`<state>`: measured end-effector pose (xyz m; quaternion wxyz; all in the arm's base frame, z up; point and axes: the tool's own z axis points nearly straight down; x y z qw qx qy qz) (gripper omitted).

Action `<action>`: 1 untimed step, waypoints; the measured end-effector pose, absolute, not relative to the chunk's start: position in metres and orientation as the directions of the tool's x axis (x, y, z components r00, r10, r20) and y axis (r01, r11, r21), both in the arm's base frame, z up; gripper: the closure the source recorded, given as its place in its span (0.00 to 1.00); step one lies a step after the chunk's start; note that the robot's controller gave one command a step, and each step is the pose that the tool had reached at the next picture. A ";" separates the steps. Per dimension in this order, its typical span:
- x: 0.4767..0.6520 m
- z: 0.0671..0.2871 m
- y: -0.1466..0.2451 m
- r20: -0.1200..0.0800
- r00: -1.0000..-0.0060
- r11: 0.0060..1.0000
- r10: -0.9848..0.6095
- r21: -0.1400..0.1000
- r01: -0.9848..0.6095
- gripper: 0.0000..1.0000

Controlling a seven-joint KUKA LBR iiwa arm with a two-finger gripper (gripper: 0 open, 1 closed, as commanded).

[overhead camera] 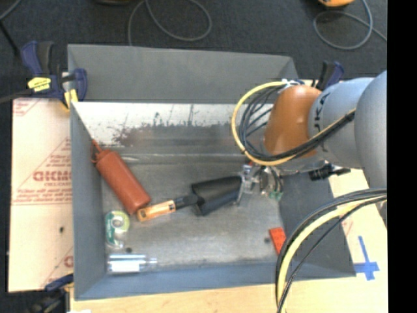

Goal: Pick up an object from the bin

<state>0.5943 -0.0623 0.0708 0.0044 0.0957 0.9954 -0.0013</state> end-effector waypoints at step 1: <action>0.594 0.071 -0.062 -0.009 -0.982 0.982 0.189 -0.002 0.189 1.00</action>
Offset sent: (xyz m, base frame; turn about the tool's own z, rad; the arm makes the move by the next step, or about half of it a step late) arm 0.0197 0.0727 0.0154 -0.1985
